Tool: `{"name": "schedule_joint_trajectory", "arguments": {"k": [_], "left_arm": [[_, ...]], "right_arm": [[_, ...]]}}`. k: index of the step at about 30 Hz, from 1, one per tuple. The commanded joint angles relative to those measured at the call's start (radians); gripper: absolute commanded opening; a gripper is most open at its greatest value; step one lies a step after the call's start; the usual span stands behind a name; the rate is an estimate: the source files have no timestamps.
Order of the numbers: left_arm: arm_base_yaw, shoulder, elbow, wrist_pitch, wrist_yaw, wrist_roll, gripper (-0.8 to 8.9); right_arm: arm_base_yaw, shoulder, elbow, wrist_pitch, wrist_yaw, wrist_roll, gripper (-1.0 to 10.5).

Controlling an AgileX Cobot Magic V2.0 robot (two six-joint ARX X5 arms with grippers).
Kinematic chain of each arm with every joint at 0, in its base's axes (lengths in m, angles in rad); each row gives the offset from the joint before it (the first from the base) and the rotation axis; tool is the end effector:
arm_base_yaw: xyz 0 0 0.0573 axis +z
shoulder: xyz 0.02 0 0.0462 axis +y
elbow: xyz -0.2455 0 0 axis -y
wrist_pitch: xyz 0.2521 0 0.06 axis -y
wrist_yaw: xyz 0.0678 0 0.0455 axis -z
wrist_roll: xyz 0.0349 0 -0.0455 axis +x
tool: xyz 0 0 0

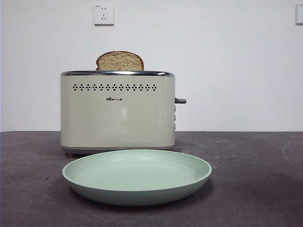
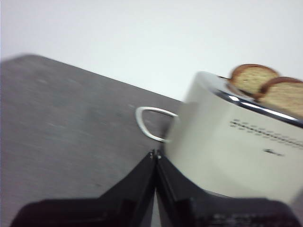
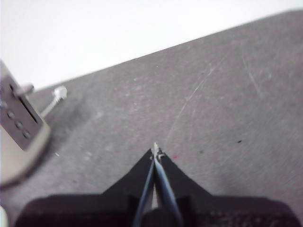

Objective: Take the bread from the toaster,put the bread on the plate,put the plate on the table

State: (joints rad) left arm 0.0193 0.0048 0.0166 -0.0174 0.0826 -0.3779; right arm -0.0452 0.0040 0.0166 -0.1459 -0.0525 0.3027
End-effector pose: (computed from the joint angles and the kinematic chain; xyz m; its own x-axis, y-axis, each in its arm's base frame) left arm 0.1285 -0.0004 0.1671 0.9980 -0.0633 -0.0056 0.0567 0.9275 -0.3694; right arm 0.1275 -0.0039 0.1540 0.9911 0.0077 -0.1327 0.0331 0.9527 0.3021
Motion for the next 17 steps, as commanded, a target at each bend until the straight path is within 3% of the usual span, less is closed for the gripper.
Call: {"name": "schedule_joint_trajectory", "arguments": {"k": [1,5,9,12,17], "left_arm": [[0.001,-0.003,0.018,0.009,0.076,-0.077,-0.06],[0.001,0.005,0.12,-0.023,0.162,-0.101,-0.06],[0.001,0.075,0.292,-0.102,0.163,-0.084,-0.06],[0.001,0.185,0.439,-0.15,0.191,-0.014,-0.06],[0.001,0.432,0.684,-0.24,0.301,0.099,-0.06]], "right_arm": [[0.0,-0.001,-0.009,0.058,-0.024,0.197,0.0],[0.0,0.014,0.047,0.18,-0.164,0.224,-0.1],[0.0,0.109,0.206,0.14,-0.186,0.21,-0.1],[0.0,0.226,0.36,0.105,-0.239,0.122,-0.1],[0.001,0.453,0.639,0.036,-0.396,-0.027,-0.1]]}}
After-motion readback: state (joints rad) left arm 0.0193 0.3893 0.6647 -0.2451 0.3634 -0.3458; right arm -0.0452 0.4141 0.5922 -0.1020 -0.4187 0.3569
